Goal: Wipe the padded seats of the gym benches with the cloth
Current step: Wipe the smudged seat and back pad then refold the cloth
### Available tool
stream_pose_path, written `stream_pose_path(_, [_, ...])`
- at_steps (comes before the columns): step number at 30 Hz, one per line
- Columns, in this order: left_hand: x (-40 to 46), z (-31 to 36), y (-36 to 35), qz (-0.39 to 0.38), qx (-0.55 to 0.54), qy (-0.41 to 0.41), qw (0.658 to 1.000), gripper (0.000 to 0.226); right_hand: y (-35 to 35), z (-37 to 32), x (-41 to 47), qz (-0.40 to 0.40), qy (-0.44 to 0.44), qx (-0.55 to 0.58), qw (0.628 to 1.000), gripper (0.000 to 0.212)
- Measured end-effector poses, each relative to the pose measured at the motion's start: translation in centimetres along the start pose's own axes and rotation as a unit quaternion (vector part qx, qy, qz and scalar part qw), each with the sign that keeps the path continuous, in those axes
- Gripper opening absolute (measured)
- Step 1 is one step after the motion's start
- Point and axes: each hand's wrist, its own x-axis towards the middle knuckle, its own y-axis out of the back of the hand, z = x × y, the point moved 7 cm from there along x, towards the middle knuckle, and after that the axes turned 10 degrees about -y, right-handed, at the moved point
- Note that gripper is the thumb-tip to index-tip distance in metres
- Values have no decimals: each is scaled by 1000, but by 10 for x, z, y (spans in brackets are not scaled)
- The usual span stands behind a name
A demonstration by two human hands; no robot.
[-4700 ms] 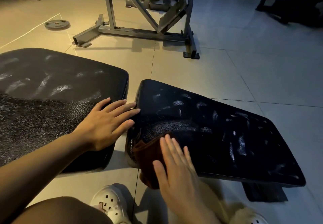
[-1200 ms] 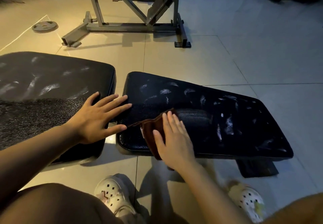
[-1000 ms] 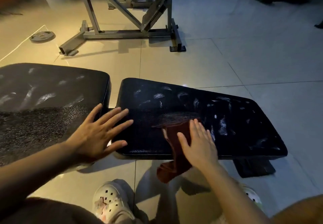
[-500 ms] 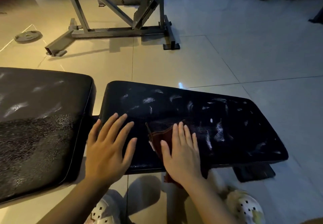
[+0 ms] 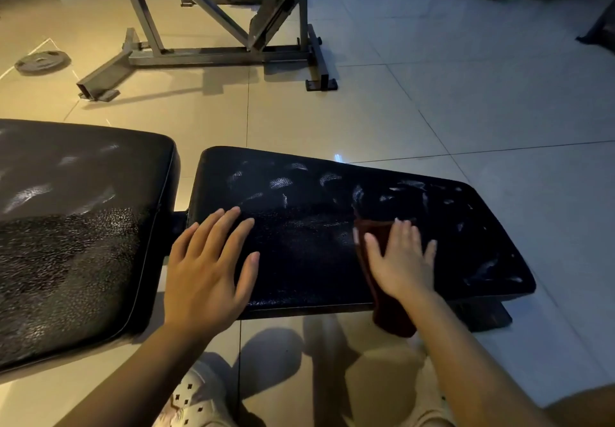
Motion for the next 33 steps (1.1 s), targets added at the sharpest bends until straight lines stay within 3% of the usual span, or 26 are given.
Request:
stream_pose_path(5, [-2, 0, 1, -6, 15, 3, 1000, 52, -6, -82, -79, -6, 173, 55, 983, 87])
stream_pose_path(8, [-2, 1, 1, -13, 15, 5, 1000, 52, -7, -87, -88, -10, 202, 54, 978, 93])
stream_pose_path(10, [-1, 1, 1, -7, 14, 2, 1000, 52, -9, -69, -73, -11, 173, 51, 984, 89])
stream_pose_path(15, [-2, 1, 4, 33, 1, 3, 999, 49, -6, 4, -5, -20, 5, 34, 999, 86])
stream_pose_path(19, [-3, 0, 3, 41, 0, -15, 999, 48, -5, 24, 15, -38, -63, 27, 997, 84])
stream_pose_path(21, [-4, 1, 3, 40, 5, -19, 999, 48, -6, 10, 0, -41, -60, 21, 997, 81])
stream_pose_path(26, [-3, 1, 4, 31, 4, -4, 1000, 49, -11, -54, -79, -12, 107, 40, 993, 78])
stream_pose_path(28, [-3, 1, 4, 23, -2, -3, 1000, 50, -14, -58, -87, -8, 131, 45, 990, 84])
stream_pose_path(30, [-3, 1, 3, 16, -4, -1, 1000, 50, -13, -43, -71, -7, 108, 56, 993, 87])
stream_pose_path(33, [-4, 2, 3, 21, -9, 2, 1000, 50, -13, 3, -33, -16, -6, 61, 998, 88])
